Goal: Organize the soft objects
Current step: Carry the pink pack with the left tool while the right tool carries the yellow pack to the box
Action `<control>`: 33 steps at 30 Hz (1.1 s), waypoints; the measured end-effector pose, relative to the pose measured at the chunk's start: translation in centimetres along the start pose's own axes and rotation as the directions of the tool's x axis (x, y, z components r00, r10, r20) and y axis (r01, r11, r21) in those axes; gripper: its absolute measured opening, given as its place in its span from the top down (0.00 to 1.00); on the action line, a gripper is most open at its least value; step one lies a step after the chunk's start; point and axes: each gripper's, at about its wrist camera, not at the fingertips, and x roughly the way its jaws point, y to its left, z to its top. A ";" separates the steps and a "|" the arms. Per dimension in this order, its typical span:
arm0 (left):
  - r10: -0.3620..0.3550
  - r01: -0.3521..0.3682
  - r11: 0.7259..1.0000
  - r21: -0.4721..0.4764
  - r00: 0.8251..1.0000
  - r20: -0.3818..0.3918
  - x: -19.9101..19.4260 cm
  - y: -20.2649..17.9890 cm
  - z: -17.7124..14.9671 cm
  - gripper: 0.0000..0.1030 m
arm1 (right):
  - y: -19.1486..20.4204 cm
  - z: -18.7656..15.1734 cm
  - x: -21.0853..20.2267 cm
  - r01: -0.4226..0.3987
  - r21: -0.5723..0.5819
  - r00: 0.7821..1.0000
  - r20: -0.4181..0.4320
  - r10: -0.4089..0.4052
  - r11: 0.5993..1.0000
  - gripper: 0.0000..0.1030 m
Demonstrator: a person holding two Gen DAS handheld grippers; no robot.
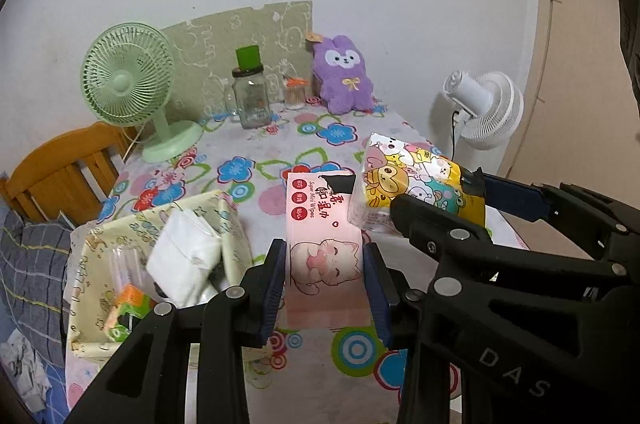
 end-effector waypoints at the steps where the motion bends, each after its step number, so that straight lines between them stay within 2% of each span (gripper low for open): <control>1: 0.002 -0.002 1.000 -0.001 1.000 0.005 -0.3 0.3 0.1 0.63 | 0.2 0.2 -0.1 -0.002 0.002 1.000 0.002 0.002 1.000 0.41; 17: 0.066 -0.065 0.997 -0.036 0.997 0.029 -0.8 5.5 1.1 0.62 | 5.2 2.5 1.1 -0.051 -0.014 0.999 0.011 0.052 0.999 0.41; 33: 0.130 -0.130 0.987 -0.090 0.991 -0.008 0.6 10.9 0.3 0.62 | 10.1 3.4 5.0 -0.111 -0.062 0.993 -0.047 0.108 0.992 0.41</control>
